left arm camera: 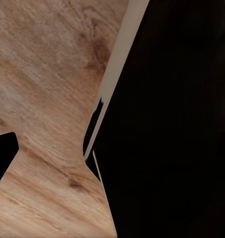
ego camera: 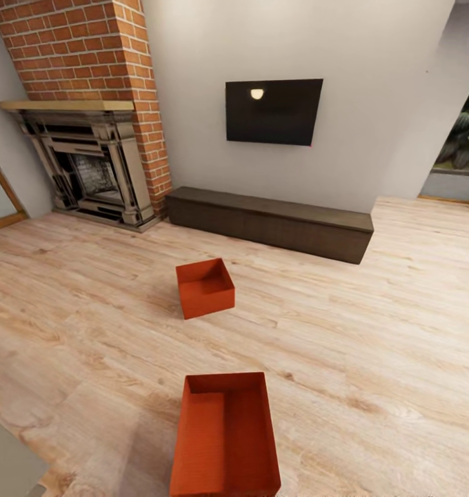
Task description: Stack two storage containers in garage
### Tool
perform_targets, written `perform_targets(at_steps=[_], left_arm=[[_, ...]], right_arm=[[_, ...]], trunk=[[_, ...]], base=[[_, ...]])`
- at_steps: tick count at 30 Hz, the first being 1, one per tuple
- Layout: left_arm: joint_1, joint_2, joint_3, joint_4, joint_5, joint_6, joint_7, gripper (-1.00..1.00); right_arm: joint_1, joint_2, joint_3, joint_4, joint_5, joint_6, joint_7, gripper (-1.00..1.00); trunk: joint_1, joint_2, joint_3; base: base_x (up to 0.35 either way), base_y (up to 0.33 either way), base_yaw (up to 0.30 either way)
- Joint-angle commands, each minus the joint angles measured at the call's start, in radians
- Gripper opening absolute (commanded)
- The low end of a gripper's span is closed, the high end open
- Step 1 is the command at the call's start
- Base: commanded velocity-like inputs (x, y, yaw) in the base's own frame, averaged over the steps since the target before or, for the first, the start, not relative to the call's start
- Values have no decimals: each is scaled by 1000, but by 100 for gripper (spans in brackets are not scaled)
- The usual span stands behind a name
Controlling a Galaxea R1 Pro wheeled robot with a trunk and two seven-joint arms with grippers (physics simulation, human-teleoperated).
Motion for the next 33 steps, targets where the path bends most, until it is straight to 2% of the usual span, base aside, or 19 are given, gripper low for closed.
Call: perform_targets(at_steps=[1, 33], left_arm=[[0, 0, -1, -1, 5, 0, 1, 100], [0, 0, -1, -1, 5, 0, 1, 100]], right_arm=[[-1, 0, 4, 3, 6, -5, -2, 100], [-1, -1, 5, 3, 11, -5, 0, 100]], trunk=[[0, 0, -2], [0, 0, -43]], base=[[0, 0, -69], [0, 0, -3]])
